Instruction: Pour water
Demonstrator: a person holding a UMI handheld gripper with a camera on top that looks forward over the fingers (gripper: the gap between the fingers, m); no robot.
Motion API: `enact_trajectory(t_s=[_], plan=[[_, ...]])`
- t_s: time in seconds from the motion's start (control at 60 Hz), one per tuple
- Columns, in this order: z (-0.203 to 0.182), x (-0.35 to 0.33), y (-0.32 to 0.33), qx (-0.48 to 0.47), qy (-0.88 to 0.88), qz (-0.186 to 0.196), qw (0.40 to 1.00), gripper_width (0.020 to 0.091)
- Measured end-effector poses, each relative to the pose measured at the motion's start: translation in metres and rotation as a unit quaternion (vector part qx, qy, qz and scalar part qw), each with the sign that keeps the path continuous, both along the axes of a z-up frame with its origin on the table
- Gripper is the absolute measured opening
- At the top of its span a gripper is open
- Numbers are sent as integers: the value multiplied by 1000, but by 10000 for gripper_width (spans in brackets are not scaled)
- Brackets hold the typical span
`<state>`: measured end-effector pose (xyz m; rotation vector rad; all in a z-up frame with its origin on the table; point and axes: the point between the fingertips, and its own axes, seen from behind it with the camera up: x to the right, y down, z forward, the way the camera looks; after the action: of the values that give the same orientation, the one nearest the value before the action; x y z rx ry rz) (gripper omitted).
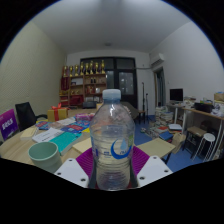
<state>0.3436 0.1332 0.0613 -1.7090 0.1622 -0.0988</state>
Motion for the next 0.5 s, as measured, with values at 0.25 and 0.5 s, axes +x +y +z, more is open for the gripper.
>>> enact_trajectory(t_s=[0.25, 0.5], plan=[[-17, -1, -25, -96, 14, 6, 995, 857], [33, -28, -118, -108, 22, -13, 994, 839]])
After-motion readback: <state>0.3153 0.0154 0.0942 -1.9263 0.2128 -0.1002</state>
